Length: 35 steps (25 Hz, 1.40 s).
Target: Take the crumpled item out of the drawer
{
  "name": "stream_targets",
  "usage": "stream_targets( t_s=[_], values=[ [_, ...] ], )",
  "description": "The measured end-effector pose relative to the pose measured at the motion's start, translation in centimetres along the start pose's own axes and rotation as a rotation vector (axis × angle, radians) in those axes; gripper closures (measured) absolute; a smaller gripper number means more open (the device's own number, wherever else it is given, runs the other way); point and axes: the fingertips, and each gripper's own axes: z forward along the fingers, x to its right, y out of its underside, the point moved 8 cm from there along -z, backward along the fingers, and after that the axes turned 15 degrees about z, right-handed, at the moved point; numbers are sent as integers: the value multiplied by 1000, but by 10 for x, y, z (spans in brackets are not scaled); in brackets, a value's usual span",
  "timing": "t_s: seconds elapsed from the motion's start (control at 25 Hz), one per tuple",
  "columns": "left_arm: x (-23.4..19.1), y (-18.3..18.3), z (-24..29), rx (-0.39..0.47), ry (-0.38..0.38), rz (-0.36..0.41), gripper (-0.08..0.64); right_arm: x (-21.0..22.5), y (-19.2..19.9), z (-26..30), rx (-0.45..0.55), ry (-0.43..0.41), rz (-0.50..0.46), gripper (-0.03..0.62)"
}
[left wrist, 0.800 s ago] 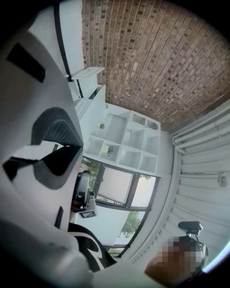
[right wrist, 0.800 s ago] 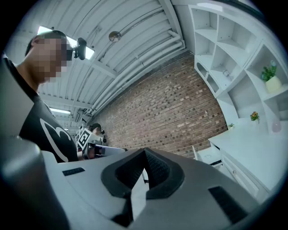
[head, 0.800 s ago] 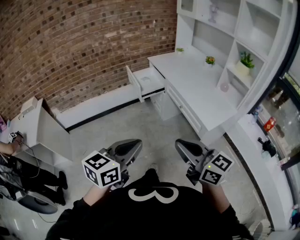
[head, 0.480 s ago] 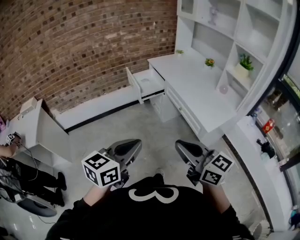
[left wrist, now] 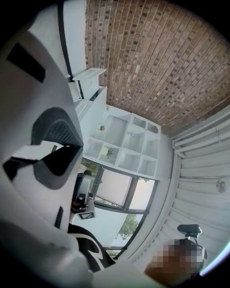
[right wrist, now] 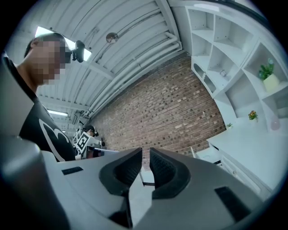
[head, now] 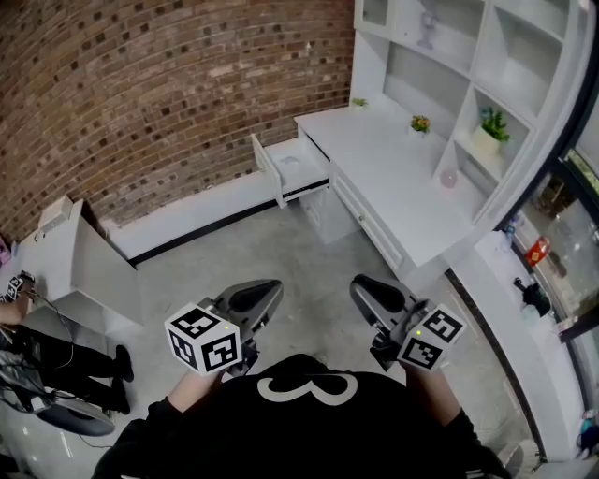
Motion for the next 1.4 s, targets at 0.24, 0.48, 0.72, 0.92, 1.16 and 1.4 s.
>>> stream_targets(
  t_s=[0.24, 0.48, 0.72, 0.92, 1.16, 1.4],
  values=[
    [-8, 0, 18, -13, 13, -1, 557, 17, -7, 6, -8, 30, -23, 416],
    [-34, 4, 36, -20, 3, -15, 557, 43, -15, 25, -23, 43, -35, 334],
    [-82, 8, 65, -26, -18, -39, 557, 89, -30, 63, -35, 39, -15, 328],
    [-144, 4, 98, -29, -29, -73, 557, 135, -50, 112, -43, 52, 24, 327],
    [-228, -2, 155, -44, -28, -122, 558, 201, -82, 178, -103, 70, 45, 325],
    [-320, 4, 202, -49, -48, -206, 557, 265, -110, 257, -160, 71, 72, 325]
  ],
)
